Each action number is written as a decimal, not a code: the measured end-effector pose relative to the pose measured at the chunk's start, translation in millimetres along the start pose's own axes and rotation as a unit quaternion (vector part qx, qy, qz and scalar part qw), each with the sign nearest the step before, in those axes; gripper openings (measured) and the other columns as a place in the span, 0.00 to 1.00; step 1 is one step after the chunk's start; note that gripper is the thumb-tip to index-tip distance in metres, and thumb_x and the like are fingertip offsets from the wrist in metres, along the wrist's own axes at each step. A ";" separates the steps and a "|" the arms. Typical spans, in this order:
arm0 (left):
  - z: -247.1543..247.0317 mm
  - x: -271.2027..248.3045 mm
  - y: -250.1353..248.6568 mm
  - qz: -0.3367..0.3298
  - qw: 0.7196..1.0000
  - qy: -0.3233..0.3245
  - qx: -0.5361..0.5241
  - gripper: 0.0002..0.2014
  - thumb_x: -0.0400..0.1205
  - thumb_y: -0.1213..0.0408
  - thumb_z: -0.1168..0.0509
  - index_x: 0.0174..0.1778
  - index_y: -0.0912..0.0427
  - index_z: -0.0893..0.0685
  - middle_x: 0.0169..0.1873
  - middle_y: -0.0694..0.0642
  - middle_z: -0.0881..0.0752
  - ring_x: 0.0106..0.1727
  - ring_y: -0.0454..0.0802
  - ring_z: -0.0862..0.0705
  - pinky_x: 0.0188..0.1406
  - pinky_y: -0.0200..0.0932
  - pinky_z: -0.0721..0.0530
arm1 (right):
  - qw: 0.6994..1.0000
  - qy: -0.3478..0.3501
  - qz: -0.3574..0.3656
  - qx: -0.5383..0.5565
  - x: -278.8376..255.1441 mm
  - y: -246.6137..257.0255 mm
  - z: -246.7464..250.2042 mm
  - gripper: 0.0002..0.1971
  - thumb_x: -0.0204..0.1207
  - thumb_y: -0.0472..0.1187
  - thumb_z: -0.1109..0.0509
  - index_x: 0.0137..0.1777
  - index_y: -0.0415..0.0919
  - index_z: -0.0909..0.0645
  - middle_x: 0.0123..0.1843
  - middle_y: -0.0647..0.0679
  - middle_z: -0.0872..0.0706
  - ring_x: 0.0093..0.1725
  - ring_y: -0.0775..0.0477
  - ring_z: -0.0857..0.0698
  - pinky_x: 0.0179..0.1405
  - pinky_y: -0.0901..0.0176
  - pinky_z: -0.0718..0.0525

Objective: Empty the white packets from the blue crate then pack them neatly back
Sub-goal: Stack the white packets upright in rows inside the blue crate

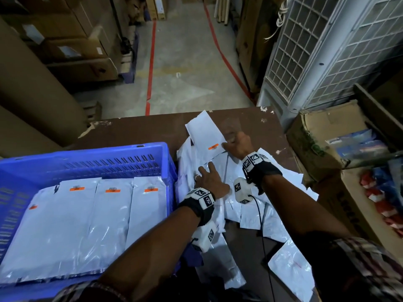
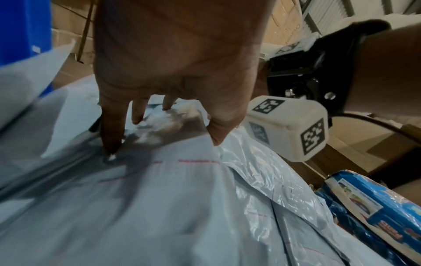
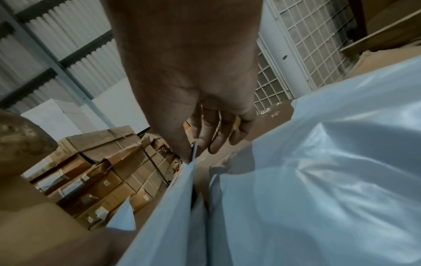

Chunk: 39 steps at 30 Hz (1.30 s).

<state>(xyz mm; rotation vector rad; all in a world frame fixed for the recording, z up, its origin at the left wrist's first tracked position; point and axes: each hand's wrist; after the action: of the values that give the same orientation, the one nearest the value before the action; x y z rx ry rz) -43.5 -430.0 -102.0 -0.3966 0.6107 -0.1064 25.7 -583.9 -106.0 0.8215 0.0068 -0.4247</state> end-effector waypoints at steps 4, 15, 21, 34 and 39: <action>6.9 -1.4 4.2 -0.005 0.998 -0.023 -0.065 0.30 0.79 0.58 0.35 0.76 0.57 0.37 0.71 0.63 0.33 0.72 0.69 0.29 0.67 0.57 0.26 | 0.995 -0.027 0.013 0.092 -7.0 -0.2 12.4 0.14 0.76 0.36 0.27 0.61 0.42 0.13 0.47 0.49 0.12 0.49 0.48 0.11 0.50 0.60 0.13; 20.6 -20.2 12.6 0.001 0.970 -0.087 -0.226 0.23 0.81 0.55 0.40 0.71 0.62 0.25 0.68 0.64 0.19 0.67 0.66 0.21 0.68 0.57 0.22 | 0.927 -0.153 0.004 0.343 -103.3 -56.4 58.1 0.10 0.80 0.28 0.30 0.55 0.40 0.14 0.56 0.36 0.12 0.53 0.43 0.10 0.47 0.52 0.09; 14.0 -27.0 19.6 0.005 0.927 -0.043 -0.374 0.28 0.80 0.63 0.33 0.77 0.58 0.31 0.69 0.58 0.20 0.64 0.59 0.20 0.65 0.49 0.21 | 0.952 -0.160 -0.071 0.251 -181.1 -99.3 42.9 0.14 0.78 0.29 0.31 0.59 0.45 0.16 0.54 0.42 0.13 0.51 0.45 0.12 0.43 0.57 0.09; -2.9 -47.9 19.3 -0.004 0.969 -0.030 -0.246 0.51 0.77 0.69 0.29 0.85 0.53 0.60 0.81 0.66 0.40 0.79 0.65 0.33 0.75 0.54 0.30 | 0.982 -0.101 -0.127 0.101 -255.3 -140.8 34.7 0.20 0.79 0.31 0.30 0.70 0.43 0.23 0.70 0.39 0.18 0.66 0.39 0.18 0.64 0.55 0.22; -3.7 -58.1 5.4 -0.051 0.992 -0.088 -0.076 0.49 0.74 0.63 0.26 0.83 0.53 0.53 0.79 0.65 0.47 0.78 0.68 0.37 0.76 0.57 0.30 | 0.982 -0.093 -0.136 0.088 -265.4 -141.7 37.7 0.22 0.79 0.36 0.27 0.72 0.43 0.24 0.74 0.42 0.19 0.69 0.39 0.19 0.66 0.56 0.24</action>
<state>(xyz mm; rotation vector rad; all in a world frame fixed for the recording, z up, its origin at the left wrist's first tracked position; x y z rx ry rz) -93.1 -413.9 -75.7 -0.5788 0.4263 -0.1217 -275.6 -599.4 -135.8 0.9556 -0.0944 -0.7672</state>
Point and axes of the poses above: each hand's wrist, its own x-axis towards the middle knuckle, its own z-axis out of the back of the hand, y = z × x
